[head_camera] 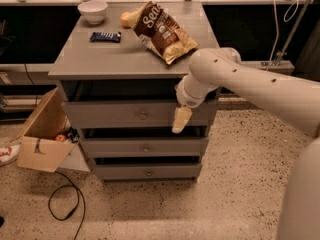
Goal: Open top drawer
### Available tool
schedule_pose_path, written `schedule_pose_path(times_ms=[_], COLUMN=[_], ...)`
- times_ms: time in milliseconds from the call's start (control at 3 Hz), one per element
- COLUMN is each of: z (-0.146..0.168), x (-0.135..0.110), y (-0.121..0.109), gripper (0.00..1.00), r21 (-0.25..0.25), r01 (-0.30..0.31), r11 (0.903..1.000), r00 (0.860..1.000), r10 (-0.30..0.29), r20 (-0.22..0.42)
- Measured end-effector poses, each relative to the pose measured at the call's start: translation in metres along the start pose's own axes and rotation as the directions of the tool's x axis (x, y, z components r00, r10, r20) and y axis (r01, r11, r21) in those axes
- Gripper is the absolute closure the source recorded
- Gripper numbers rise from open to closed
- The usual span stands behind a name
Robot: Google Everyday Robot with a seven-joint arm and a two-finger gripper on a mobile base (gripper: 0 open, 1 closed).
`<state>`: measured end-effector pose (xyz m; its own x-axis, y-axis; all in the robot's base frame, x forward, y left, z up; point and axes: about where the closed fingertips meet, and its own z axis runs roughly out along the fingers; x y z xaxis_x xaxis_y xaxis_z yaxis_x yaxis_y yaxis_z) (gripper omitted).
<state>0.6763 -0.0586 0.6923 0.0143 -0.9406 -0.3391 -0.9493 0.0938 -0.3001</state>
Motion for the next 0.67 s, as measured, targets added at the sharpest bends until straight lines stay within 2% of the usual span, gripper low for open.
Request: schedule_pose_path(times_ms=[333,667], z=[0.025,0.051], x=[0.0,0.009], y=[-0.011,-0.016], gripper=[0.0,0.0], r21=[0.025,0.046], r01=[0.002,-0.025], r11=[0.9997,0.9986], r00=[1.0,0.999], r10=[-0.001,0.026], r20=[-0.021,-0.023])
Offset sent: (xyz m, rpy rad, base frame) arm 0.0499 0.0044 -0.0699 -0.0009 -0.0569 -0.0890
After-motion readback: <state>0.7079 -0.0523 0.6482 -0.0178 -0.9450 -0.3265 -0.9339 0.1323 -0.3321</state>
